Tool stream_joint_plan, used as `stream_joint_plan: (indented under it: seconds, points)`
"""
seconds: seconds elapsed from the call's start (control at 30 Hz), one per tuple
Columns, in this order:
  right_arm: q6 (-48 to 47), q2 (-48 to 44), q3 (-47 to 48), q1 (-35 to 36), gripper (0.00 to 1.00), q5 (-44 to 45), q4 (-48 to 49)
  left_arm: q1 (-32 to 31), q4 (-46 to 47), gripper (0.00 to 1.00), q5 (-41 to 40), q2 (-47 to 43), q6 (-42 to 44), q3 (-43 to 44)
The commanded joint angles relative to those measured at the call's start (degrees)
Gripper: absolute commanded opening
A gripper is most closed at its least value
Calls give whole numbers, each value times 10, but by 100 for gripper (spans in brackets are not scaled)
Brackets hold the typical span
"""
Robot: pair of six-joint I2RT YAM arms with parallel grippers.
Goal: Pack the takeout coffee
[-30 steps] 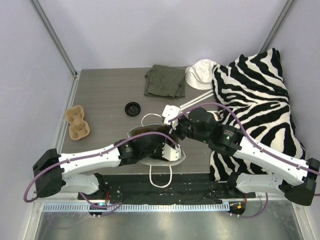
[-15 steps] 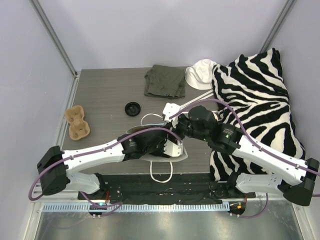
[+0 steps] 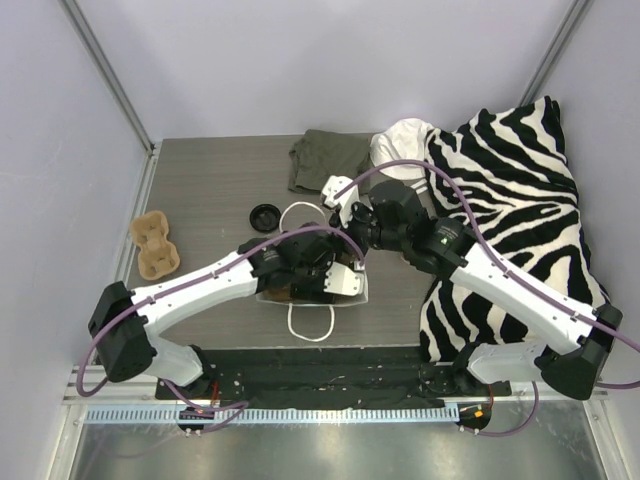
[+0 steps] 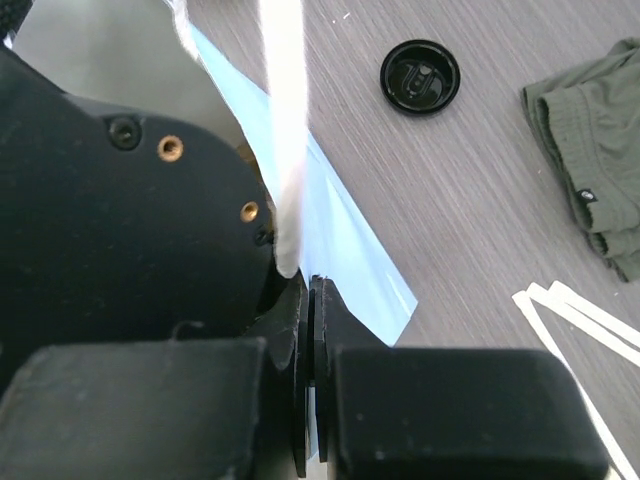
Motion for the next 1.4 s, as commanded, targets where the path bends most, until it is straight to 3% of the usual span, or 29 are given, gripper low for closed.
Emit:
stream_joint_plan:
  seconds: [0.0,0.43,1.03,1.23,1.37]
  points:
    - [47,6,43,-13,1,-92,-21,22,-115,34,73,28,3,47]
    - [47,28,30,-45,1,-147,-31,33,-100,35,103,105,1,50]
    - [21,61,40,-58,1,-155,-34,47,-29,38,124,167,-1,-16]
    - [19,64,48,-64,1,-147,-36,51,-27,43,124,163,2,-14]
    - [13,67,66,-69,1,-118,-30,52,-34,54,116,148,-6,2]
